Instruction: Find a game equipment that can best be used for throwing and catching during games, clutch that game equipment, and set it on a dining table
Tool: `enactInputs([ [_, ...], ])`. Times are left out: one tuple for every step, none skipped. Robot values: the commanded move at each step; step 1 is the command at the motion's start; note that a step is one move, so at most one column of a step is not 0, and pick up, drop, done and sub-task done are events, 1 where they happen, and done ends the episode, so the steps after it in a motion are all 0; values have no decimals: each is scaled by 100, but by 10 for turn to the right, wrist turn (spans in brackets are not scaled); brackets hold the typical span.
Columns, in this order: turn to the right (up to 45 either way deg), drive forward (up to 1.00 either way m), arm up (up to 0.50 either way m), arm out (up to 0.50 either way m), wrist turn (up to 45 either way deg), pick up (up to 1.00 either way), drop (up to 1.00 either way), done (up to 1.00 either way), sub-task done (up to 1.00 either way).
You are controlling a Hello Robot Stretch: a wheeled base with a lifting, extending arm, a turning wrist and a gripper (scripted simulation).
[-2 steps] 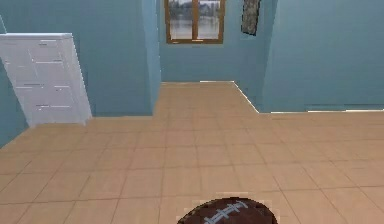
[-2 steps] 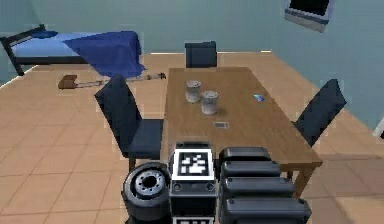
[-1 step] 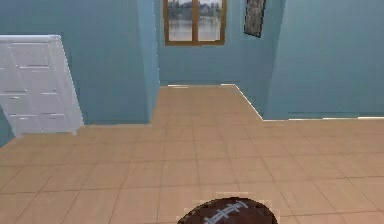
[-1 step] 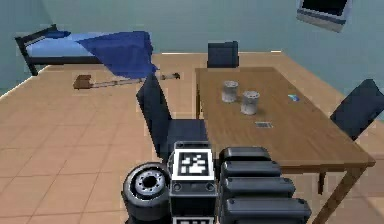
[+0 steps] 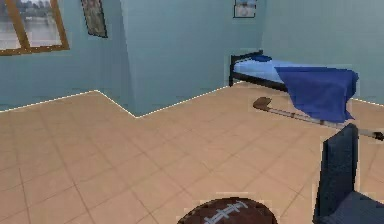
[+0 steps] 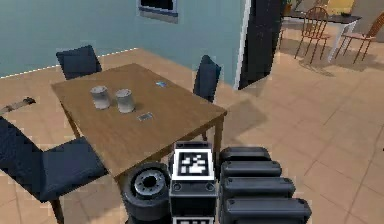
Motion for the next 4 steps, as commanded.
enactInputs([
  [0,100,0,0,0,0,0,0,0],
  [120,0,0,0,0,0,0,0,0],
  [0,20,0,0,0,0,0,0,0],
  [330,0,0,0,0,0,0,0,0],
])
